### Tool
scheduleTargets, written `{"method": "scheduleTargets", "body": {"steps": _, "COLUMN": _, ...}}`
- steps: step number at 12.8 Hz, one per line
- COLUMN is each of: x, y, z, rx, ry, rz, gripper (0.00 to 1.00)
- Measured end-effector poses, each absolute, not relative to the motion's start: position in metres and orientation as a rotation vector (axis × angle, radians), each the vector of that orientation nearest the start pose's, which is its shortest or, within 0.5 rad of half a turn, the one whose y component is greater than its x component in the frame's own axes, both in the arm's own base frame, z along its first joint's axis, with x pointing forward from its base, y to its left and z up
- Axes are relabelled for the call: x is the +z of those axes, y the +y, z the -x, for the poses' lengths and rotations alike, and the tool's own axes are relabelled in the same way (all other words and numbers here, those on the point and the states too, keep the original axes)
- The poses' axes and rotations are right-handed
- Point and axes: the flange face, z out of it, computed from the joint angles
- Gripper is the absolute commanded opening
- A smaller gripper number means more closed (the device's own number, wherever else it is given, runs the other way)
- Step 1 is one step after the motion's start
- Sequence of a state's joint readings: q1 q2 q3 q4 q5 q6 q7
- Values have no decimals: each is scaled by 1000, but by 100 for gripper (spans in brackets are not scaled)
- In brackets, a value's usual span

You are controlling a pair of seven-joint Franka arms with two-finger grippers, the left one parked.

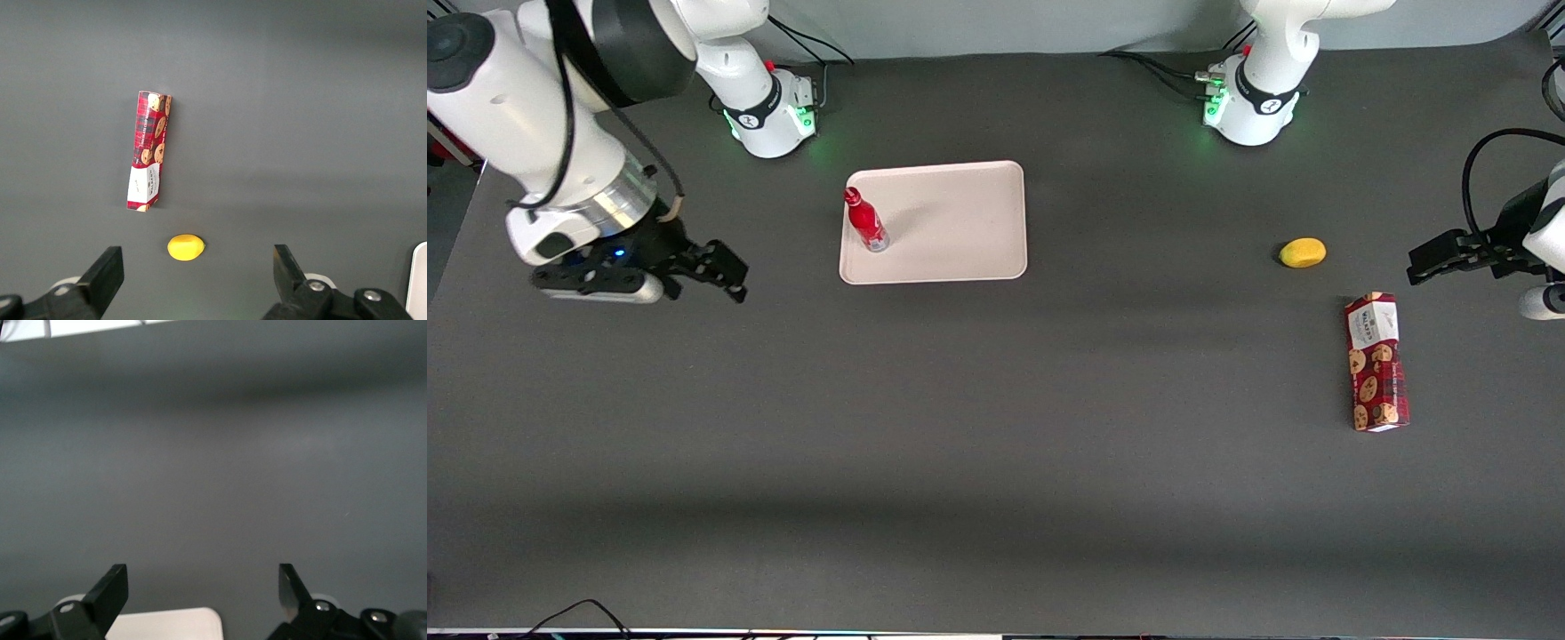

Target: Place coke bottle on tray

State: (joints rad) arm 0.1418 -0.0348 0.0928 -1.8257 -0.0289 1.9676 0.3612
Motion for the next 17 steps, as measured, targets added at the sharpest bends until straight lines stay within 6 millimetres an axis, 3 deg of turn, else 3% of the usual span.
{"method": "scheduleTargets", "body": {"steps": 5, "x": 584, "y": 66, "z": -600, "rx": -273, "ry": 90, "rz": 3150, "gripper": 100}}
{"method": "scheduleTargets", "body": {"steps": 8, "x": 577, "y": 65, "z": -616, "rx": -229, "ry": 95, "rz": 3153, "gripper": 100}}
{"method": "scheduleTargets", "body": {"steps": 12, "x": 575, "y": 52, "z": -608, "rx": -65, "ry": 120, "rz": 3112, "gripper": 100}}
{"method": "scheduleTargets", "body": {"steps": 17, "x": 591, "y": 32, "z": -588, "rx": -36, "ry": 54, "rz": 3114, "gripper": 100}}
